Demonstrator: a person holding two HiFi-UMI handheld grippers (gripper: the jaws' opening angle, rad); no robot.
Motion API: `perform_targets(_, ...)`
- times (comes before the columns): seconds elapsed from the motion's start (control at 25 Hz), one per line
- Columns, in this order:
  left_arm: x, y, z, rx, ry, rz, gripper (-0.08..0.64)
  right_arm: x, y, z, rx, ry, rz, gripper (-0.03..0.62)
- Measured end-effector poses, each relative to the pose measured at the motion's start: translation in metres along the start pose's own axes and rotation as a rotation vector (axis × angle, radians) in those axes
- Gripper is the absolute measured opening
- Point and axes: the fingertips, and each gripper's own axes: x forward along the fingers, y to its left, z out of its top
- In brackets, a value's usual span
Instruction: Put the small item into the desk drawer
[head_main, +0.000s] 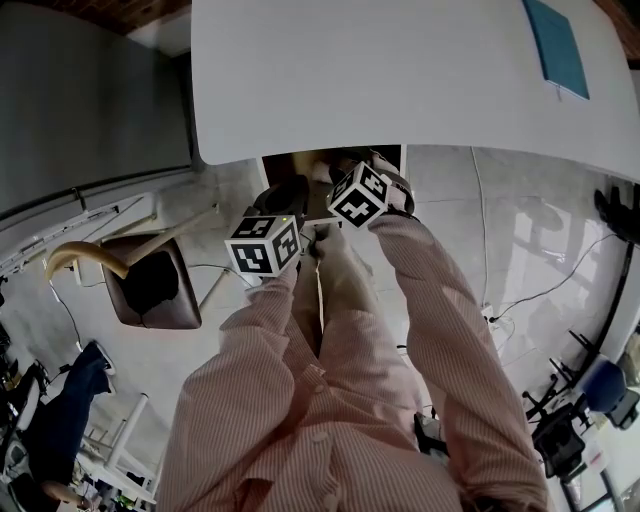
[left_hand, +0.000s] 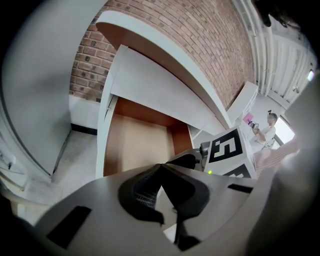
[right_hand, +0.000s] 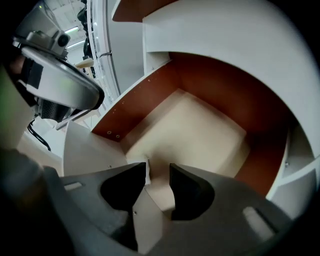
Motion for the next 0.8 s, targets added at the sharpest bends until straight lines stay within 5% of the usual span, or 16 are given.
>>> perform_targets(0.32, -0.037, -0.022, 0.011, 0.034, -0.003, -0.004, 0.001, -0.054, 0.010, 0.009, 0.049, -0.083, -0.057, 0.010)
perform_targets(0.52, -0.058, -0.037, 0.028, 0.128, -0.007, -0.019, 0.002, -0.092, 0.013, 0.024, 0.121, -0.167, -0.061, 0.008)
perform_targets(0.8, -0.096, -0.059, 0.047, 0.153, -0.056, -0.056, 0.000, -0.155, 0.013, 0.052, 0.214, -0.323, -0.092, 0.007)
